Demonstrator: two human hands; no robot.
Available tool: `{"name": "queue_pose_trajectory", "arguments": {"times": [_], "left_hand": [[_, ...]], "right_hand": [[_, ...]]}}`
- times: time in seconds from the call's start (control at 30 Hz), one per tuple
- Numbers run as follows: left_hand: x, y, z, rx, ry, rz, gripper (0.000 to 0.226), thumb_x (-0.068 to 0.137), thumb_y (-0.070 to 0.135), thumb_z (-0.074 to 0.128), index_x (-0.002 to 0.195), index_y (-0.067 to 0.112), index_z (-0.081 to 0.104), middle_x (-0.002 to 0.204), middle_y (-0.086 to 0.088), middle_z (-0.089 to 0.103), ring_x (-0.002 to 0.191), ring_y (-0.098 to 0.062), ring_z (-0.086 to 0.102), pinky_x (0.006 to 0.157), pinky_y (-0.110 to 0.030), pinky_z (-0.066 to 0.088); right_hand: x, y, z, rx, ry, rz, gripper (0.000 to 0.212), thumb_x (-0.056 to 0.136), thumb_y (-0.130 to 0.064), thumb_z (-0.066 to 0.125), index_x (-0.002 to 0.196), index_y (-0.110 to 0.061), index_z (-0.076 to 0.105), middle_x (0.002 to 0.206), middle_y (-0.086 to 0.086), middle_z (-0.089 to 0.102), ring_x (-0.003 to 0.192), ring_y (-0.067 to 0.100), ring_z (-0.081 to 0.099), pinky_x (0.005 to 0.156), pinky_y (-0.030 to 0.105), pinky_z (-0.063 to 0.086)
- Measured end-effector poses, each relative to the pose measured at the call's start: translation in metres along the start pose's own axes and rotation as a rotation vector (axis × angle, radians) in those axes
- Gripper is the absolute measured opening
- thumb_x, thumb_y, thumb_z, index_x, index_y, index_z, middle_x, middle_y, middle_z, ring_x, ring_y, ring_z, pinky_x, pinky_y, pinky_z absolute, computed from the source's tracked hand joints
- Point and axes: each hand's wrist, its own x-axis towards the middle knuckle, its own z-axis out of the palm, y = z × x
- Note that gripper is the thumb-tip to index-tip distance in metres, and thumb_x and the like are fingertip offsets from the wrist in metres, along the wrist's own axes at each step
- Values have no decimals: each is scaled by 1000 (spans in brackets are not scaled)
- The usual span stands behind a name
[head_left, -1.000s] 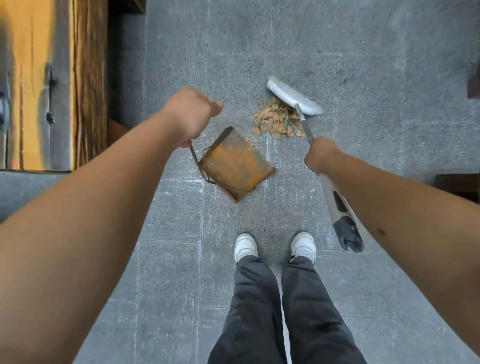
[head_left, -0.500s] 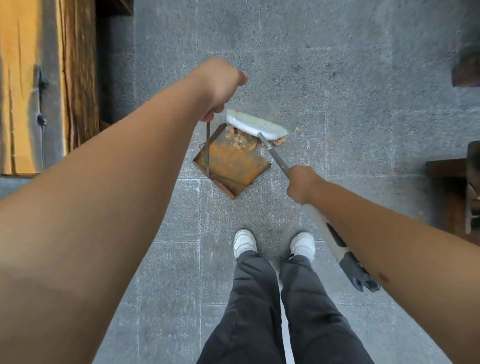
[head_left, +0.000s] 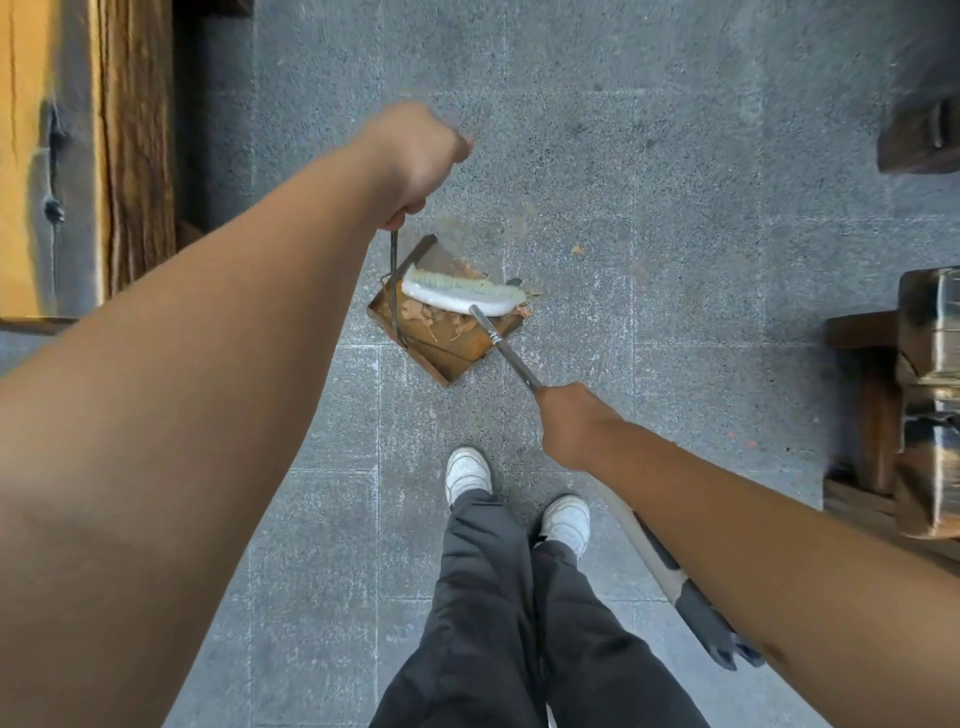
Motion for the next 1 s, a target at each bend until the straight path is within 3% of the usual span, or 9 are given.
{"name": "queue_pose_trajectory", "arguments": {"times": [0.1,0.2,0.3,0.43,0.53,0.67,0.77,0.83,1.0], "left_hand": [[-15,-9,4,21,35,-13,36,86,42,52,66,13,45,56,-7,38,51,-23,40,46,-27,36],[-32,-26,3,40,53,-22,34,90,38,51,78,6,58,59,-11,40,53,-26,43,46,-30,38],[-44,-45,5,57,57,-40,39,91,39,51,69,7,47,58,-11,42,47,-27,43,45,-26,36],[-48,-53,3,46,52,-21,36,91,39,50,73,7,51,60,-9,44,50,-26,46,46,-26,36],[-46,-59,2,19,51,21,36,91,34,50,63,12,45,59,-7,41,49,-24,41,48,-29,36],[-40,-75,-6,-9,44,33,33,89,32,52,62,14,46,57,-7,40,45,-24,40,45,-28,36],[-36,-78,-11,12,17,57,26,91,25,48,72,8,55,62,-9,40,53,-28,44,50,-33,43],[-36,-78,-12,28,36,65,25,89,29,48,79,7,55,60,-3,44,50,-25,46,45,-28,42],[-38,-73,-11,41,-5,112,20,90,21,47,74,10,51,62,-8,34,60,-26,41,51,-35,39]], "right_hand": [[-13,9,-3,-2,-33,-46,42,88,-5,53,130,-7,51,91,8,53,67,18,54,42,22,35],[-25,19,-8,3,-21,-59,42,85,0,51,125,-11,55,80,3,49,61,15,51,43,22,37],[-34,29,-10,17,28,-38,42,84,1,49,123,-14,55,78,2,49,62,16,53,45,22,38],[-25,36,-16,47,114,31,41,83,-1,53,122,-13,57,77,2,52,63,16,54,46,23,40],[-3,31,-24,94,155,112,31,82,-3,55,111,-12,61,77,5,56,59,18,57,44,24,44],[25,15,-24,145,190,186,22,81,-6,56,102,-7,62,72,7,57,55,19,56,43,23,39],[35,-1,-11,322,167,201,29,81,-7,58,110,-9,63,78,10,63,60,25,62,44,26,46],[35,-15,4,450,126,183,40,82,-5,59,122,-12,60,81,11,64,60,26,65,41,25,48],[16,-34,30,673,89,130,46,82,-2,57,126,-16,58,74,10,59,48,22,56,42,26,47]]}}
